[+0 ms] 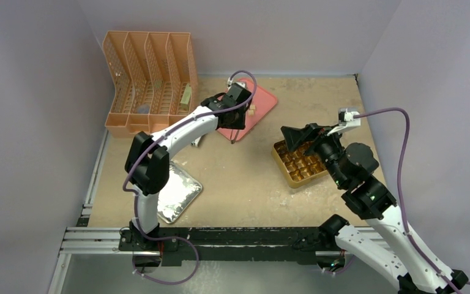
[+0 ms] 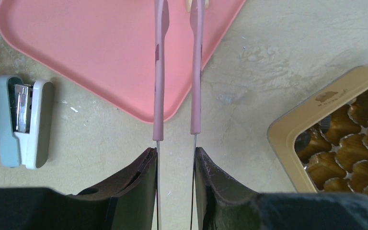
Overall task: Pack the chocolate
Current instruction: Pick up the fake chocolate from the plate.
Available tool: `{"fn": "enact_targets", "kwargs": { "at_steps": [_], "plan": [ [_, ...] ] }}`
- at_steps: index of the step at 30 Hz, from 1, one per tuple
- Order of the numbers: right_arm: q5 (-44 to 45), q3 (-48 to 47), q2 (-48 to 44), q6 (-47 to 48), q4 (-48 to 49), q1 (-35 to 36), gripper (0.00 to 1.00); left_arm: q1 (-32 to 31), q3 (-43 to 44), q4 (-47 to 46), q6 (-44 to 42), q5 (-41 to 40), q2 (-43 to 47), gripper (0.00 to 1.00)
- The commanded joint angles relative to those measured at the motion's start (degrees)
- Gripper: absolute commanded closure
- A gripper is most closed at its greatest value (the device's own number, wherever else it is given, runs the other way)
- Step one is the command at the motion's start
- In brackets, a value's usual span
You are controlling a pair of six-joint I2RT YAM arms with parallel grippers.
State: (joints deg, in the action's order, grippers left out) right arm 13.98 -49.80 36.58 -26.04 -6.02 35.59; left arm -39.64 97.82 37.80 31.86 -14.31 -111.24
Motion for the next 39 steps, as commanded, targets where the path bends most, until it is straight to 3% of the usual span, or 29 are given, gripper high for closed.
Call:
{"fn": "enact_targets", "kwargs": {
  "at_steps": [1, 21, 39],
  "plan": [
    [0.26, -1.18, -1.58, 0.27, 0.66, -0.16, 0.01, 0.64, 3.91, 0.41, -0.92, -0.69, -2.67, 0.69],
    [0.41, -1.44, -2.73, 0.9, 0.32, -0.13, 0.01, 0.87, 12.74, 0.22, -1.32, 3.66, -12.14, 0.65],
    [0.84, -1.15, -2.73, 0.91, 0.92, -0.17, 0.01, 1.86, 14.27, -0.45, -1.28, 3.45, -15.41, 0.63]
  ]
}}
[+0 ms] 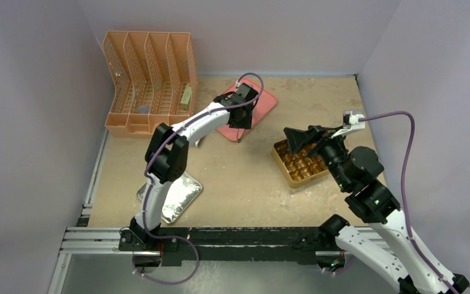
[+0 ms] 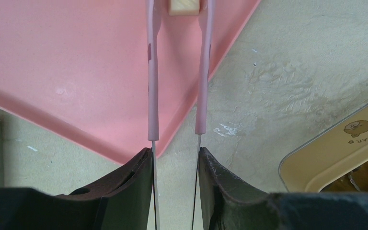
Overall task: Pack the chocolate
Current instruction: Pick up the fake chocolate from the plate.
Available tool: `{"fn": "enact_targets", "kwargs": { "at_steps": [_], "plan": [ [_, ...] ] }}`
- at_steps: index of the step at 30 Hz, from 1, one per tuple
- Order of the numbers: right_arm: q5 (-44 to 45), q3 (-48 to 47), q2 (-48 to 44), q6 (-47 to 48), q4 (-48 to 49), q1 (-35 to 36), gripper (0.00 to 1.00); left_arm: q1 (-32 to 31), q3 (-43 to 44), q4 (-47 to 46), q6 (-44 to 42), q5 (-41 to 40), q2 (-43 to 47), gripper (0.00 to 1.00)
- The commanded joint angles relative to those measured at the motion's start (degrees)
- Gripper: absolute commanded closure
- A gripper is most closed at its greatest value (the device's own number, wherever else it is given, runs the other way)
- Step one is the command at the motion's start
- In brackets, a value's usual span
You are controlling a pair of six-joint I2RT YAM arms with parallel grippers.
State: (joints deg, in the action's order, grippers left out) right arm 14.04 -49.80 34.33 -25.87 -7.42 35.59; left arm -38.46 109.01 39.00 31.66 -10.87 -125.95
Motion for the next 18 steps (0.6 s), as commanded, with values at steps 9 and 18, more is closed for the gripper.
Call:
{"fn": "enact_targets", "kwargs": {
  "at_steps": [9, 18],
  "plan": [
    [0.81, -0.83, -0.4, 0.47, 2.55, -0.17, 0.01, 0.93, 3.13, -2.09, -1.07, 0.58, -1.3, 0.63],
    [0.82, -0.91, -0.29, 0.34, 2.54, -0.17, 0.01, 0.93, 2.23, -0.47, -1.51, 0.05, 0.57, 0.68]
  ]
}}
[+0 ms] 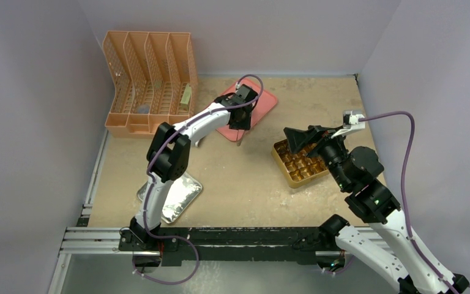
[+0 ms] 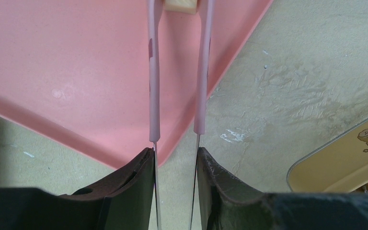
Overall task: Pack the chocolate
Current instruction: Pick up the fake chocolate from the plate.
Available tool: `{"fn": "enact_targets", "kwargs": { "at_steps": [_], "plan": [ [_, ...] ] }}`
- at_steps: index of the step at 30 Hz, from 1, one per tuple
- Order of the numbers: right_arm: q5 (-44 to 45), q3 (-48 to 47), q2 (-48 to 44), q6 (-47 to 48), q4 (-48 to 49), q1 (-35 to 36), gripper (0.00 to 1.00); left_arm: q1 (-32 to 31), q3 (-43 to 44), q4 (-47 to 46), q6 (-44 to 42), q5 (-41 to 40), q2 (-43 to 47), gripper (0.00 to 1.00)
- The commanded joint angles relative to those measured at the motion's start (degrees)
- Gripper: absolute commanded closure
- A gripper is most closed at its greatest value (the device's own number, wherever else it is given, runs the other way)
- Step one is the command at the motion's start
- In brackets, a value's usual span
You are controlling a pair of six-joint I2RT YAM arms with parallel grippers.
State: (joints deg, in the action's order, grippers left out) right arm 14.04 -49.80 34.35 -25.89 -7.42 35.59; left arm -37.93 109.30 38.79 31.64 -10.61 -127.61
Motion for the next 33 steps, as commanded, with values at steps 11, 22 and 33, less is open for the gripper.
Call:
{"fn": "enact_targets", "kwargs": {
  "at_steps": [11, 22, 33],
  "plan": [
    [0.82, -0.56, -0.11, 0.06, 2.94, -0.17, 0.01, 0.42, -2.26, -0.2, -1.32, -0.22, 6.97, 0.71],
    [0.83, -0.56, -0.08, 0.0, 3.09, -0.13, 0.01, 0.4, -4.9, -0.28, -0.97, 1.14, 10.96, 0.72],
    [1.0, -0.99, -0.18, -0.04, 2.83, -0.17, 0.01, 0.45, -9.19, -3.29, 0.66, 4.33, 16.11, 0.72]
  ]
}}
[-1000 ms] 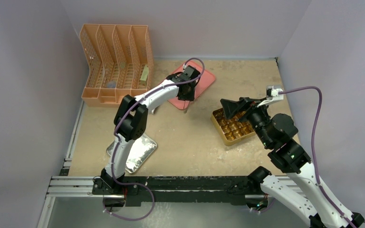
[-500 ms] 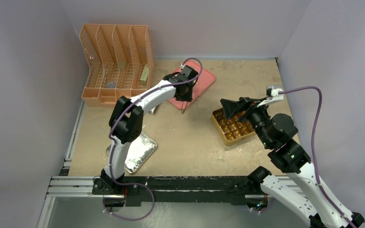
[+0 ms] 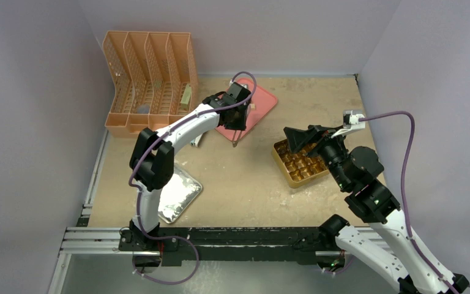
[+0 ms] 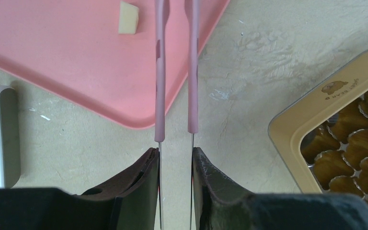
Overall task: Pack the chocolate
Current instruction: Pick up the fake chocolate from the plate.
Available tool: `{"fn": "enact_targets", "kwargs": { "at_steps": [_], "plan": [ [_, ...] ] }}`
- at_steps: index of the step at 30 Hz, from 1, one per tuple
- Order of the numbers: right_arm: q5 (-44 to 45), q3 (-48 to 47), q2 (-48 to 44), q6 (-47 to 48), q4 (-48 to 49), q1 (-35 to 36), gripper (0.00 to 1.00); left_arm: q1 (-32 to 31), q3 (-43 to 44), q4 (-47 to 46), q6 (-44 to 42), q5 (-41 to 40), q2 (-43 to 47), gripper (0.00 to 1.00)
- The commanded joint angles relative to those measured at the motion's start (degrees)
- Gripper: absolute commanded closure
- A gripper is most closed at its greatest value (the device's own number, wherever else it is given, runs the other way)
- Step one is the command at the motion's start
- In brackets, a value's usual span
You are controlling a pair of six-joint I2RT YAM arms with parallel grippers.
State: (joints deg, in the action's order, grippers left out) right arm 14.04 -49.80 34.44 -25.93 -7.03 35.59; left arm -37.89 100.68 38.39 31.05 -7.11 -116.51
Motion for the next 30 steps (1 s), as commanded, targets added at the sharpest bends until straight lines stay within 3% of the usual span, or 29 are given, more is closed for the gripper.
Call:
{"fn": "enact_targets", "kwargs": {
  "at_steps": [1, 10, 30],
  "plan": [
    [0.99, -0.94, -0.25, 0.01, 2.45, -0.17, 0.01, 0.37, -0.58, -2.51, 1.21, 0.07, 5.04, 0.72],
    [0.99, -1.12, -0.58, 0.07, 2.18, -0.16, 0.01, 0.4, -2.48, -0.13, 0.21, -7.36, 4.58, 0.67],
    [1.07, -1.67, -0.42, 0.55, 2.1, -0.17, 0.01, 0.84, -2.83, -0.95, -0.64, -6.01, 0.32, 0.67]
  ]
}}
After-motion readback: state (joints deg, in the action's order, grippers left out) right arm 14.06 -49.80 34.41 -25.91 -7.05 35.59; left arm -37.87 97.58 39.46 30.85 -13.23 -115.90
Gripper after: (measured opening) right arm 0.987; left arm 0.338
